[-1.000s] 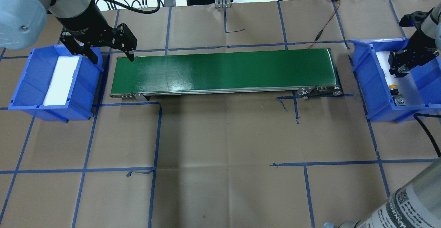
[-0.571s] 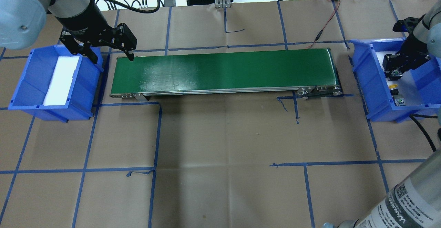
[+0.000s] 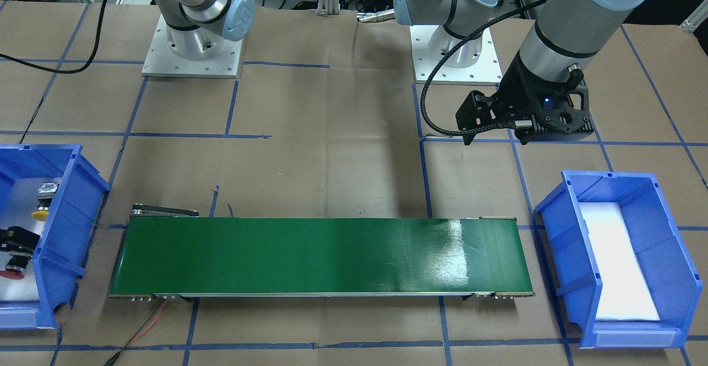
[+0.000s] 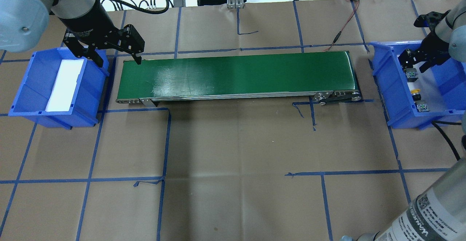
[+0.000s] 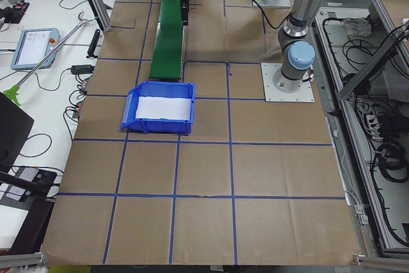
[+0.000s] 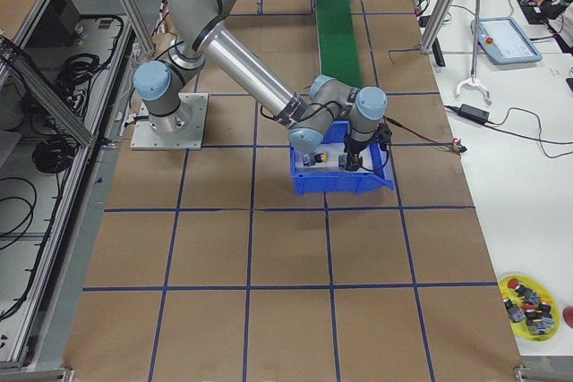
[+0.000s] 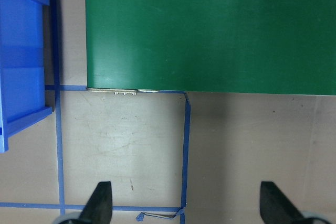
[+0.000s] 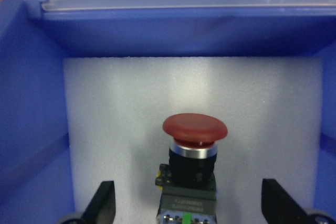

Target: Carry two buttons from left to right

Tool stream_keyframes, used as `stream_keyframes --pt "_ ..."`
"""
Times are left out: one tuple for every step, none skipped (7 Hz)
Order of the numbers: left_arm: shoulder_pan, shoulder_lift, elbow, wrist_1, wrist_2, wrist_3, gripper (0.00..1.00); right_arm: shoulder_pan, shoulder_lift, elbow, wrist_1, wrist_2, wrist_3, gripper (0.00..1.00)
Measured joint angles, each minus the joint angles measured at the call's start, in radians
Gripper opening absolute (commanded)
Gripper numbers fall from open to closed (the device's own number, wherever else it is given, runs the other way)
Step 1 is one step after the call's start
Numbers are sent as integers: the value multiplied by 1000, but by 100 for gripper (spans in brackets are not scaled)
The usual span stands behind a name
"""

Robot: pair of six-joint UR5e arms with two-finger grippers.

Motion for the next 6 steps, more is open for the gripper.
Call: stream_keyframes --pt "0 0 0 0 0 0 100 0 -29 -5 3 -5 3 99" --pt "0 0 0 0 0 0 100 0 -68 -9 15 -11 7 99" --pt "0 0 0 0 0 0 100 2 -113 -20 57 -20 17 99" --pt "0 0 0 0 0 0 100 11 -166 -44 142 -22 41 99" --pt "0 0 0 0 0 0 100 44 -225 -75 237 -18 90 100" --pt "0 0 0 0 0 0 100 106 -270 -97 301 -16 142 100"
